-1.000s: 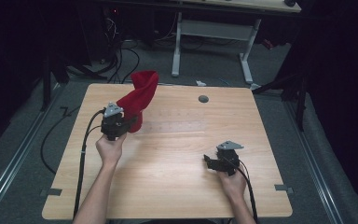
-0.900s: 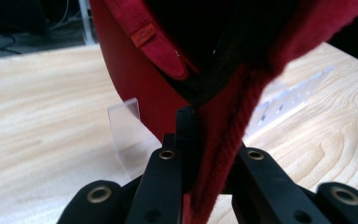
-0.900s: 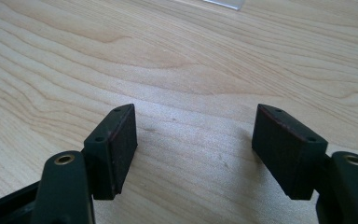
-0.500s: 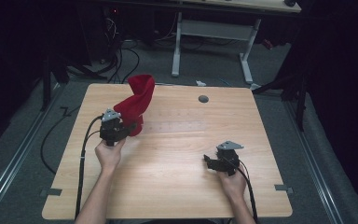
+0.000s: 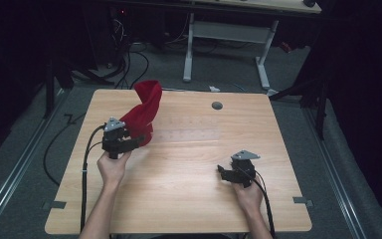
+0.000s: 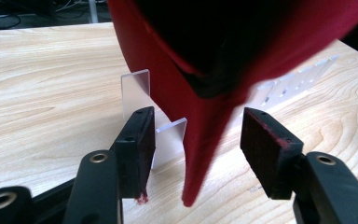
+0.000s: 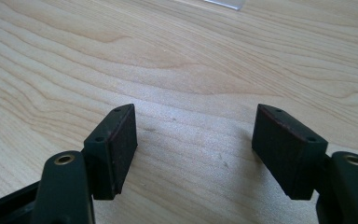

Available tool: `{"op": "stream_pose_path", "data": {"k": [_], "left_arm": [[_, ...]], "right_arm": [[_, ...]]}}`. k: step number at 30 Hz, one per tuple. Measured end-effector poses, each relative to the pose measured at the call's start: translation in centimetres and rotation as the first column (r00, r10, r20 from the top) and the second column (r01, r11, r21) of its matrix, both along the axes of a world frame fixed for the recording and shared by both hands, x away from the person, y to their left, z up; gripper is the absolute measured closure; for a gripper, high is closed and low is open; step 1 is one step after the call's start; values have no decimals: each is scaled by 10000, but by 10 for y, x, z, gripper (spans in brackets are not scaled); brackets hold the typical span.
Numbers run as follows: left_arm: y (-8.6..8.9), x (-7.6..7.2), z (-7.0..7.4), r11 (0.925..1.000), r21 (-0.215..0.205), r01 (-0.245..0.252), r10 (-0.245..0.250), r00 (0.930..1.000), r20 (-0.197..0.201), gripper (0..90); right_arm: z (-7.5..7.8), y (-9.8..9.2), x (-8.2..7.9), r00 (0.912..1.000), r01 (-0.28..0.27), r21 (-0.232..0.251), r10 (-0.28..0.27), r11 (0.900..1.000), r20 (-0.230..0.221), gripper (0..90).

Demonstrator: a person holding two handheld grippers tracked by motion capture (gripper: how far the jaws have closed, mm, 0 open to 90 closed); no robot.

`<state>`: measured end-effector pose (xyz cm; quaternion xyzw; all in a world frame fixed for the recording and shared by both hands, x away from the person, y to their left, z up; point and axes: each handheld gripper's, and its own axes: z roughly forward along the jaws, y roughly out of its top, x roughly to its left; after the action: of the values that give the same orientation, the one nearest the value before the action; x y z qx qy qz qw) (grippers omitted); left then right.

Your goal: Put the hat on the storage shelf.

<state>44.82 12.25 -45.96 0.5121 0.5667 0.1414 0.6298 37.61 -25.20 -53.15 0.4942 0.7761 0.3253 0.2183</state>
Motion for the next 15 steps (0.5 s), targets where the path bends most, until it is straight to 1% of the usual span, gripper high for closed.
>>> {"op": "stream_pose_path", "data": {"k": [5, 7, 10, 15], "left_arm": [[3, -6, 4, 9998, 168, 51, -51, 10000, -11, 444], [4, -8, 6, 9999, 141, 13, -14, 10000, 37, 440], [8, -13, 7, 10000, -25, -28, 28, 10000, 64, 438], [14, -22, 6, 10000, 30, -61, 61, 10000, 47, 437]], "right_arm": [[0, 0, 0, 10000, -4, -1, 4, 10000, 0, 311], [0, 0, 0, 10000, -5, -1, 5, 10000, 1, 311], [0, 0, 0, 10000, -5, -1, 5, 10000, -2, 310], [0, 0, 0, 10000, -5, -1, 5, 10000, 0, 310]]}}
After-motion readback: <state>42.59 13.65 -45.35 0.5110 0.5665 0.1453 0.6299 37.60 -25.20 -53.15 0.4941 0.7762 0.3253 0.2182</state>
